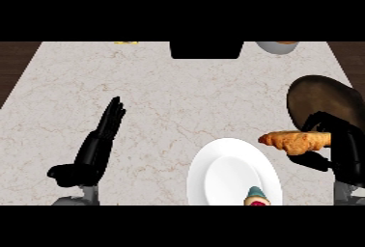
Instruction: Pick the croissant from the plate and place it in the pan
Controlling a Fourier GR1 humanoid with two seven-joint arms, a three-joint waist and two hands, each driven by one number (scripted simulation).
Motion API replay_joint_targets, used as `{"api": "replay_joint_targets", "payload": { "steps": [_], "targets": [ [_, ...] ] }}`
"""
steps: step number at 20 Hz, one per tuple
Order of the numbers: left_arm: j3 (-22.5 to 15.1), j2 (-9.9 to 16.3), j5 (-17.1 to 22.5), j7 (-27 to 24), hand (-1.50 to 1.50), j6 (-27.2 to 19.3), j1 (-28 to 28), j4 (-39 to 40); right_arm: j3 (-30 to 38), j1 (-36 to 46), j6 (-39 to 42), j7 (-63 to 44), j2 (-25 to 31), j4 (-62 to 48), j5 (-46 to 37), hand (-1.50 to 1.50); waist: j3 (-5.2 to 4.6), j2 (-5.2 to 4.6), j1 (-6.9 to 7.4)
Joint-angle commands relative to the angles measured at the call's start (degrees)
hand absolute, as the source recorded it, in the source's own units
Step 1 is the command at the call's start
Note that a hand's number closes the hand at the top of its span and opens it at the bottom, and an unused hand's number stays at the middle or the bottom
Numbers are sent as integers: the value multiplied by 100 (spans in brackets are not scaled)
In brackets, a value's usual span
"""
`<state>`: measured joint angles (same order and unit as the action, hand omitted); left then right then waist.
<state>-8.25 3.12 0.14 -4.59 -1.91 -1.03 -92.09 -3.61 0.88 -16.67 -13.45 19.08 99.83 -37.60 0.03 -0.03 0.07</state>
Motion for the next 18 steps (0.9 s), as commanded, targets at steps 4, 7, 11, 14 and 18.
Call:
{"api": "replay_joint_targets", "payload": {
  "steps": [4, 7, 11, 14, 18],
  "targets": [
    [129, 99, 102, 3, 0, 142, 34, -59, 1094, 798, -803, 1389, 329, -2046, 126, 150, 5, -20, 73],
    [26, -53, -23, -314, 0, 114, -103, 376, 1456, 1384, -1409, 1889, 418, -3112, 26, 150, 9, -48, 115],
    [203, 68, 82, -19, 0, 152, -289, 165, 2054, 2030, -1694, 2723, 463, -4175, 789, 150, 13, -41, 121],
    [113, 42, 164, -5, 0, 282, -95, 80, 2398, 2736, -1557, 3387, 779, -5254, 1125, 150, 11, -42, 146],
    [-150, -220, -208, 70, 0, -84, -161, -16, 2760, 3237, -1692, 4362, 1048, -6679, 1273, 150, 18, -67, 190]
  ]
}}
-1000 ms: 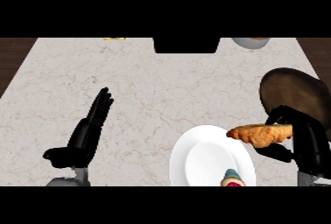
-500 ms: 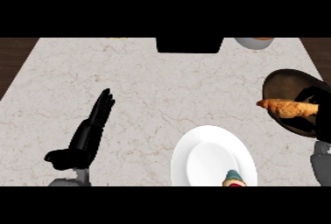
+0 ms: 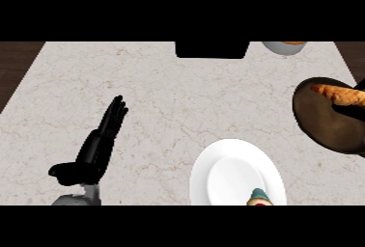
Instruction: Pick the croissant from the plate and place it in the pan
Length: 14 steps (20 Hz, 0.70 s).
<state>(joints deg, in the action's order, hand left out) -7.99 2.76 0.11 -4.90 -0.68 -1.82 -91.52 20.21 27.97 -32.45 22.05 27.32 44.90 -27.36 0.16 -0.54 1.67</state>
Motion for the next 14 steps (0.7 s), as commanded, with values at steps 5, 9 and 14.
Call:
{"api": "replay_joint_targets", "payload": {
  "steps": [5, 9, 14],
  "targets": [
    [-67, 38, 14, 209, 0, 116, -156, -146, 29, 801, 811, -218, 660, -2299, -203, -150, 2, -86, 215],
    [-139, -104, -71, 22, 0, 36, -203, 47, -386, 1098, 1845, -186, 761, -2852, -514, -150, 13, -115, 276],
    [-160, -170, -131, 86, 0, -25, -361, 115, -123, 1559, 2086, 209, 501, -3225, -257, -150, 25, -121, 257]
  ]
}}
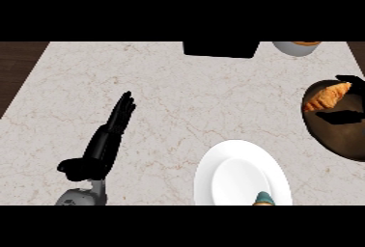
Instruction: Pick the croissant from the plate and place it in the pan
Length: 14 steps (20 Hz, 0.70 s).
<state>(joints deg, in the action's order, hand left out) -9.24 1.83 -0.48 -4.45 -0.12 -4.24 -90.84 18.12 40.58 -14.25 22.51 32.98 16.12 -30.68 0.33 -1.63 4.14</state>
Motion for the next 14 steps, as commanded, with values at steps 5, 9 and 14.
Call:
{"api": "replay_joint_targets", "payload": {
  "steps": [5, 9, 14],
  "targets": [
    [143, 77, 68, -179, 0, 79, 22, 145, 861, 176, 167, 1188, -77, -183, 853, -150, 8, 21, -110],
    [32, -29, -32, -142, 0, -49, 169, 30, 1329, 54, 704, 1613, 266, -308, 1326, -150, 3, 53, -179],
    [191, 147, 168, -35, 0, 169, 177, -51, 1656, -39, 1698, 1627, 608, -591, 1715, -150, -4, 74, -191]
  ]
}}
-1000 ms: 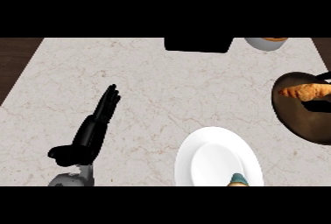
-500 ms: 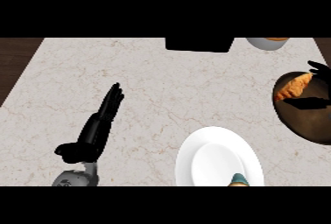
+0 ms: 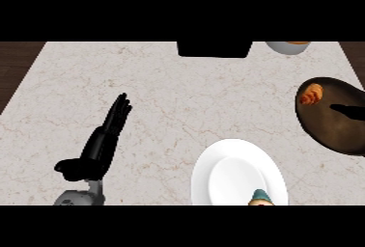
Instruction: Pick the croissant from the plate and place it in the pan
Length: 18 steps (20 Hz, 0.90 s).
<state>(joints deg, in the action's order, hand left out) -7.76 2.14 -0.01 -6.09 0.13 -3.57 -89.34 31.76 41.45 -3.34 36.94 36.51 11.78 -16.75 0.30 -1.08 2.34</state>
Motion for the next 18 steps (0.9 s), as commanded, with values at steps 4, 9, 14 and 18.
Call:
{"api": "replay_joint_targets", "payload": {
  "steps": [4, 9, 14, 18],
  "targets": [
    [134, 52, 15, -121, 0, -19, 10, -17, 358, -626, 2106, 560, 697, -294, 475, -150, 2, 19, -107],
    [0, -22, -99, 107, 0, -125, 105, -190, 279, -1196, 3137, 1212, 936, -254, 470, -150, 4, 29, -118],
    [5, 42, -106, -165, 0, -17, 326, -32, 143, -1685, 3400, 1739, 986, -77, 409, -150, 1, 45, -131],
    [14, -29, -117, -60, 0, -94, 318, -109, 59, -1775, 3022, 1811, 725, 110, 454, -150, -13, 79, -159]
  ]
}}
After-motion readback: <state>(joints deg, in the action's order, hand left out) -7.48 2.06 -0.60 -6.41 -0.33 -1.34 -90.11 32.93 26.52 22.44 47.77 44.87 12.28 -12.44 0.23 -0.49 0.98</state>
